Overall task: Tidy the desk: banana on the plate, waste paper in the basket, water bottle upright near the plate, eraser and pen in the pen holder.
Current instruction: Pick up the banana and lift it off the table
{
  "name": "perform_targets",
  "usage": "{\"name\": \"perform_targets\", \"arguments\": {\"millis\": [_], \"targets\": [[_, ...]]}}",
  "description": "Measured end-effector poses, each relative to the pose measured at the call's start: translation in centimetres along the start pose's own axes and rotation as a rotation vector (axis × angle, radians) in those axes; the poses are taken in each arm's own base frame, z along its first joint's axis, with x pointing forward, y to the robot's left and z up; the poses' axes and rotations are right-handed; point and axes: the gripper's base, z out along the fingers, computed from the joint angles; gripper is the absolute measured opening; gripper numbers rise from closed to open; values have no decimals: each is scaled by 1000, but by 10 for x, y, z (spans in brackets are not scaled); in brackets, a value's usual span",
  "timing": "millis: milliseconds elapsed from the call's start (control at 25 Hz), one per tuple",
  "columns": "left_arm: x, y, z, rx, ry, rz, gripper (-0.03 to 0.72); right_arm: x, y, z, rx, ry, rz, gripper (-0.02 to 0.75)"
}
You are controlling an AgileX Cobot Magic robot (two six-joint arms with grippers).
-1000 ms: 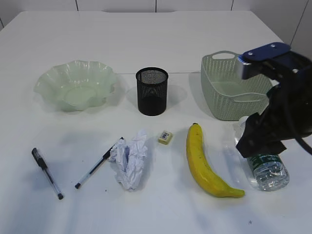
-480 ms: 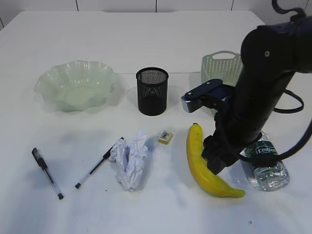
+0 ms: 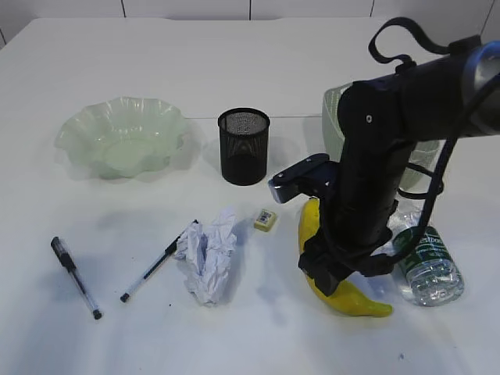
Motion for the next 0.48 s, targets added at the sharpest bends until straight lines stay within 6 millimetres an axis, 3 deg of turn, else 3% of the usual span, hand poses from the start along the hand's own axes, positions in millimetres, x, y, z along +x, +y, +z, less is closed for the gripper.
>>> {"name": "perform_targets", "arguments": {"millis": [480], "targets": [[-2,0,0,-1,-21,1,433,-4,-2,20,0,19,28,460]]}}
